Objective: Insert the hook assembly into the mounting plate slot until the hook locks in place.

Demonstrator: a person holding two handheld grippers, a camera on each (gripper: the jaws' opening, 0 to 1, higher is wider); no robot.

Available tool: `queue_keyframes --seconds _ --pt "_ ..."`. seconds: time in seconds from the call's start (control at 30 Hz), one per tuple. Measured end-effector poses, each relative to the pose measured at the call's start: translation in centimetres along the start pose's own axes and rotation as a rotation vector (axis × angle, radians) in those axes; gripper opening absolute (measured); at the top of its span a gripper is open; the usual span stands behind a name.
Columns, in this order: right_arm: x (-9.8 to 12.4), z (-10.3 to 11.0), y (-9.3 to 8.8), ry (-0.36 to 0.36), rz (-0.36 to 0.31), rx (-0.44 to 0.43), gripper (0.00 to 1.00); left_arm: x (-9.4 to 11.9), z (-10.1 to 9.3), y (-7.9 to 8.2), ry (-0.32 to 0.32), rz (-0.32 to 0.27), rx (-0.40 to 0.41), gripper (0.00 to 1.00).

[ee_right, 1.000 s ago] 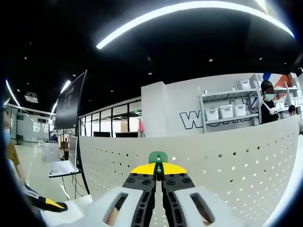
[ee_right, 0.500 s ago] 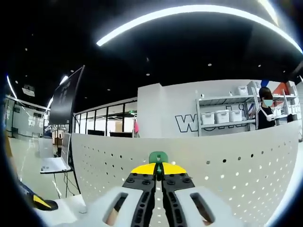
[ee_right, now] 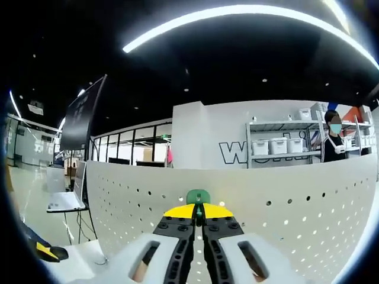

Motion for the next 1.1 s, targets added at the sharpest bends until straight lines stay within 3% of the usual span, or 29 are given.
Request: queue_keyframes --seconds 0.57,0.77,0.97,1.1 --pt "-0.6 -0.2 -0.9 -0.016 0.019 0.007 0.01 0.0 0.7 -0.4 0.016 0.012 0.014 0.72" --pt "-0.8 -0.2 -0.9 -0.037 0.022 0.008 0.01 0.1 0.7 -0.3 0.018 0.014 0.015 0.72" --pt "-1.0 0.1 -1.1 -0.06 0.031 0.063 0.01 0.2 0.4 -0.3 0.015 0.024 0.022 0.71" --pt "-1.3 0.2 -1.0 -0.111 0.049 0.056 0.01 0.8 0.3 0.1 0.009 0.027 0.002 0.71"
Point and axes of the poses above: the point that each gripper's makers call its tool centre point, and the gripper's own axes: x roughly backward along the fingers, z roughly to its left, y roughly out of its top, the point moved 2 cm from there along x, roughly backward along the fingers, and after that the axes turned 3 degrees about -z, right-handed, at the moved point
